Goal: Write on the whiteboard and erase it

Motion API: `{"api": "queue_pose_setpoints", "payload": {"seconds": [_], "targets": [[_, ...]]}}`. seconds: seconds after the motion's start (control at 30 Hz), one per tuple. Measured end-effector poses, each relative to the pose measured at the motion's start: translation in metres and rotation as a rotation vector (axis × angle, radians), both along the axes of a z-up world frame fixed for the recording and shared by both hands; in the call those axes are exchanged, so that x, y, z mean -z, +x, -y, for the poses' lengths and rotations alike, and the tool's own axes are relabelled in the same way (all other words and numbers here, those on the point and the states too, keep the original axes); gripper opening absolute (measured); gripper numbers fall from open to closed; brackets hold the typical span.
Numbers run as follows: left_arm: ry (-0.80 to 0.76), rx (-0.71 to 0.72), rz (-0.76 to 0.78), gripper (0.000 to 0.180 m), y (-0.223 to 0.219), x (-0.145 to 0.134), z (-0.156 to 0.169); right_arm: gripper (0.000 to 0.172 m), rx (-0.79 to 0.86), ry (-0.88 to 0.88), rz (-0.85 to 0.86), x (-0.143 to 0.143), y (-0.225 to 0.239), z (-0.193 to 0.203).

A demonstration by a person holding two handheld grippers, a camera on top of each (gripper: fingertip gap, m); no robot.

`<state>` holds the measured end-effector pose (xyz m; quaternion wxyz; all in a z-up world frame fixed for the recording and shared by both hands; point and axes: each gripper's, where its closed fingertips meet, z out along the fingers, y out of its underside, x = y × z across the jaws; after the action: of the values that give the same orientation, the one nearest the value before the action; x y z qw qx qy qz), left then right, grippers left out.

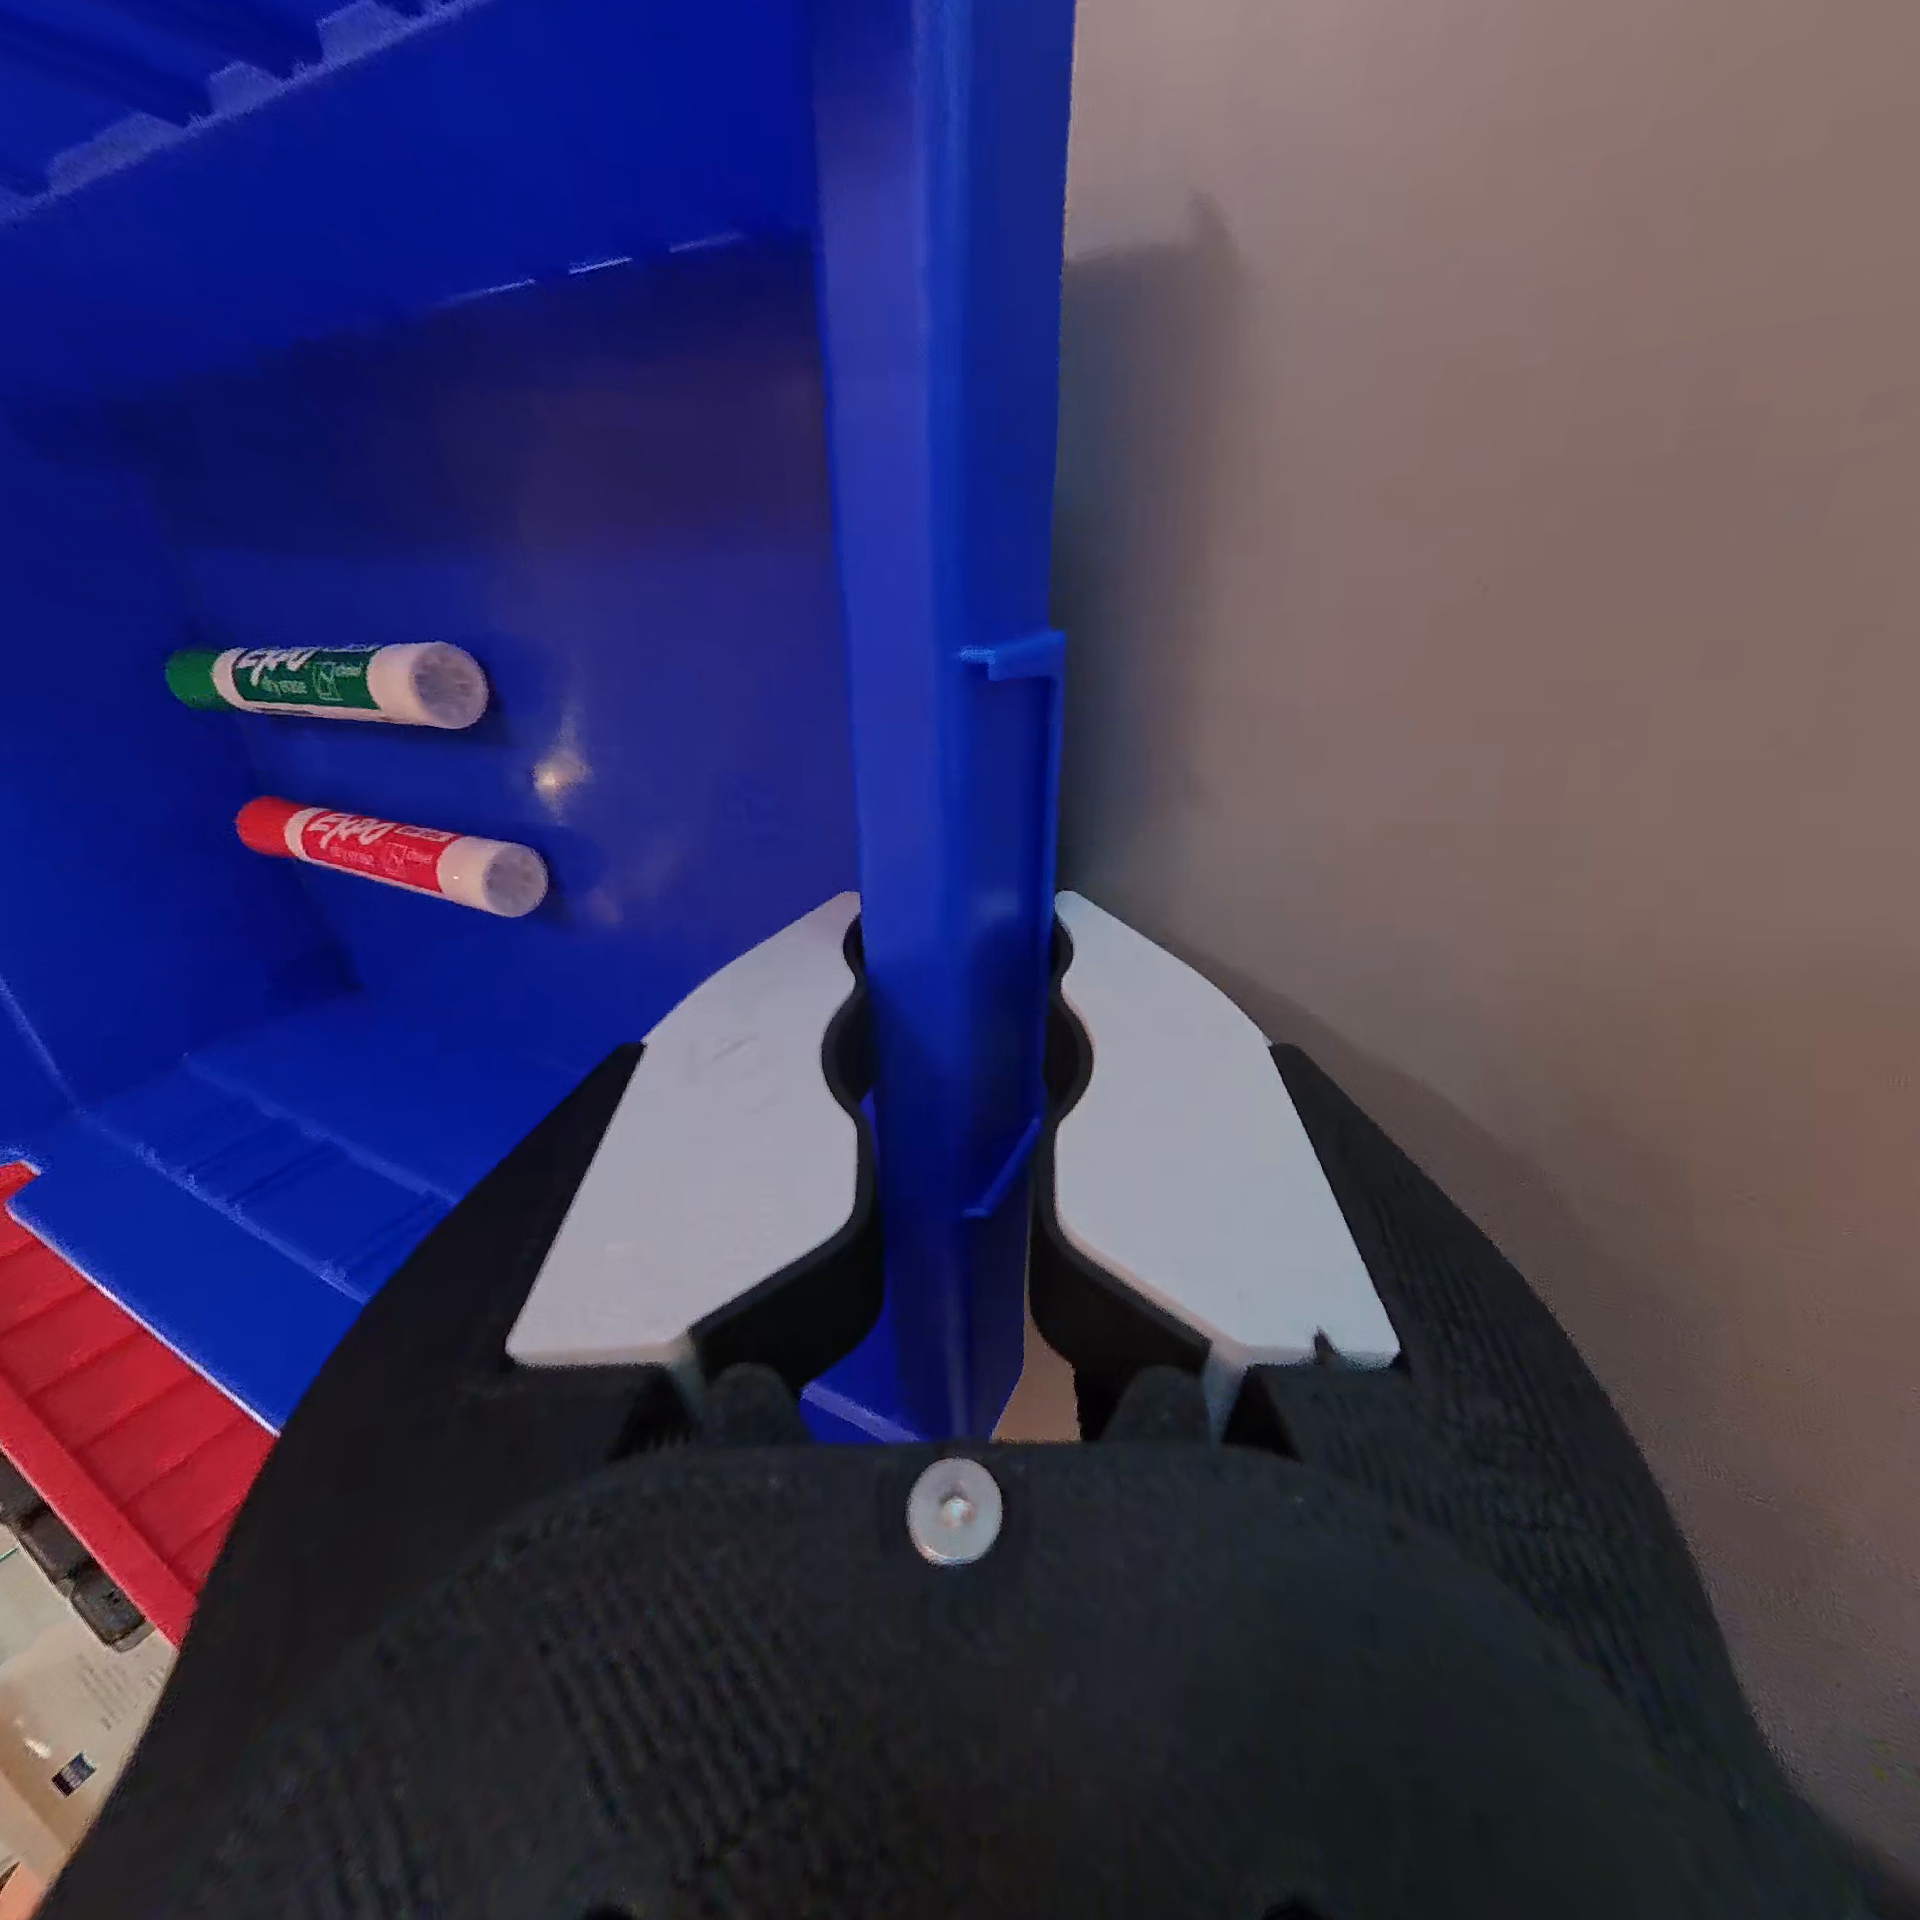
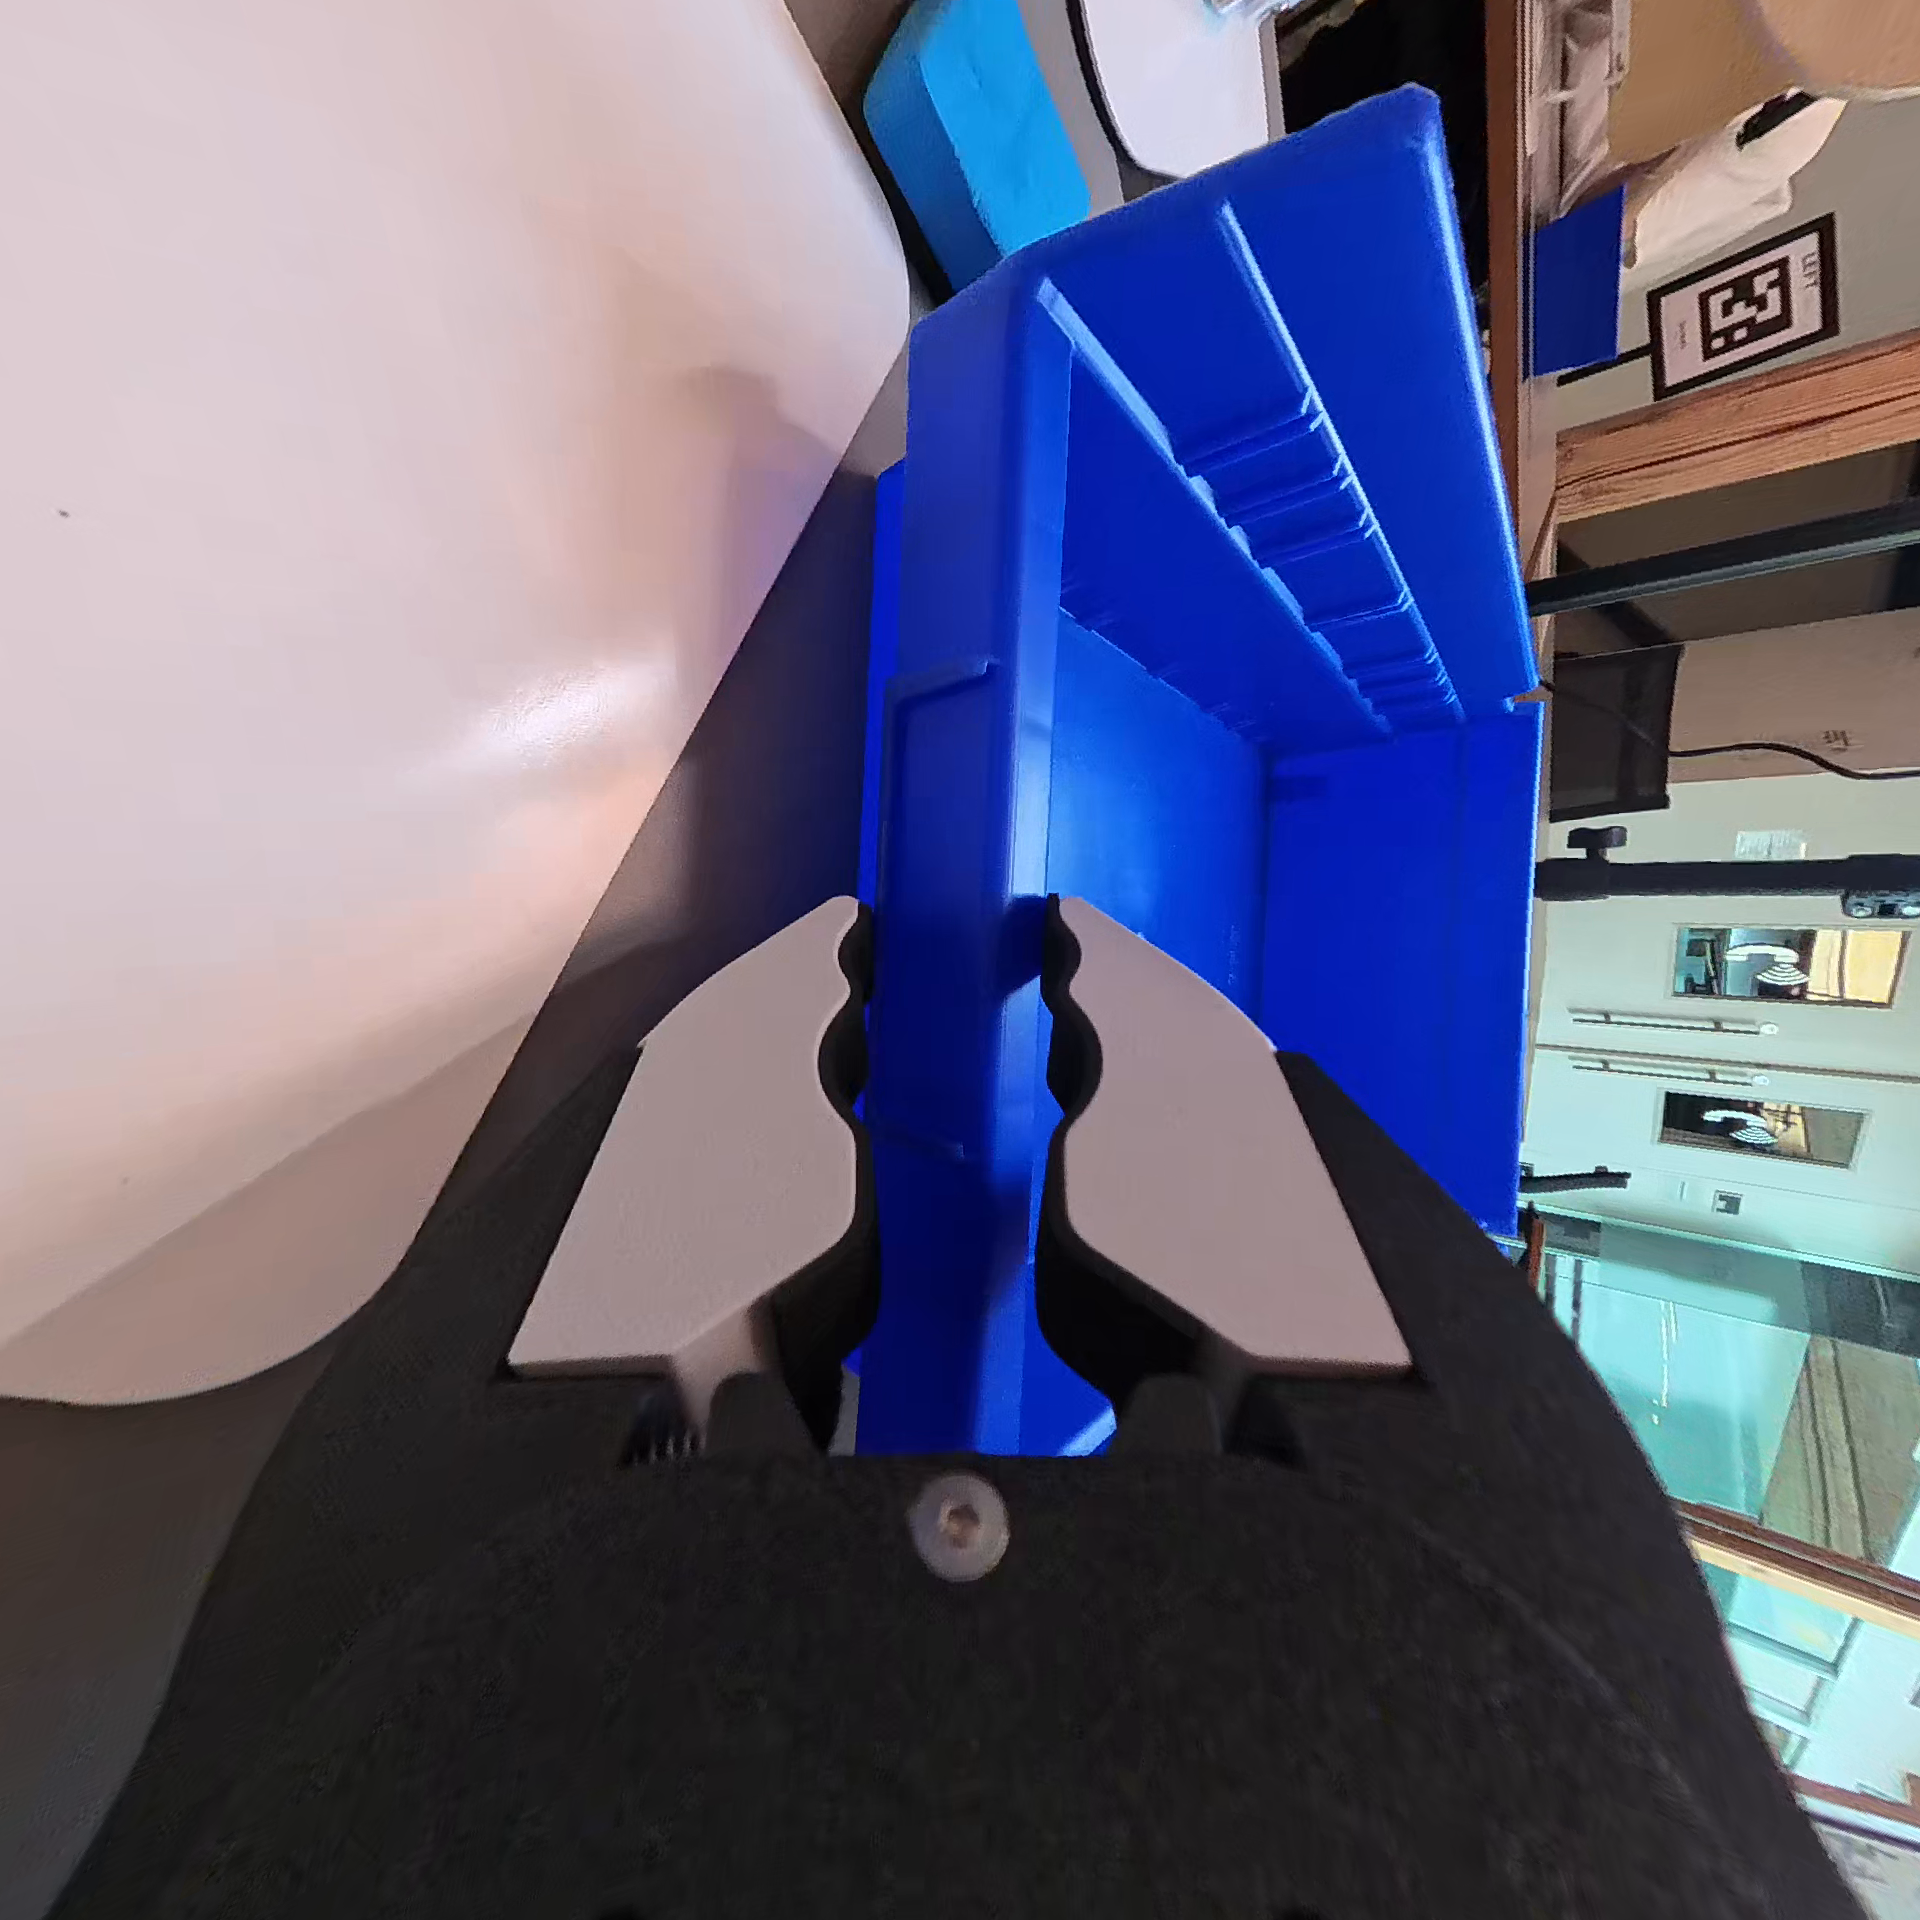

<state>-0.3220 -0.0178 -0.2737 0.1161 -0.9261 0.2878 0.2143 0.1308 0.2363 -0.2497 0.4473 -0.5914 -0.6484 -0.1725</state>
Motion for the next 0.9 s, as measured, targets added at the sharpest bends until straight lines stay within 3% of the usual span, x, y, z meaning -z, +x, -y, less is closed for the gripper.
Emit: {"api": "queue_pose_setpoints", "payload": {"seconds": [0.33,0.9], "targets": [[0.052,0.061,0.031,0.030,0.004,0.000,-0.004,0.032,-0.063,0.004,-0.027,0.000,0.002,-0.004],[0.111,0.048,0.028,0.030,0.007,-0.001,-0.017,0.032,-0.024,-0.002,-0.084,0.000,0.018,-0.013]]}}
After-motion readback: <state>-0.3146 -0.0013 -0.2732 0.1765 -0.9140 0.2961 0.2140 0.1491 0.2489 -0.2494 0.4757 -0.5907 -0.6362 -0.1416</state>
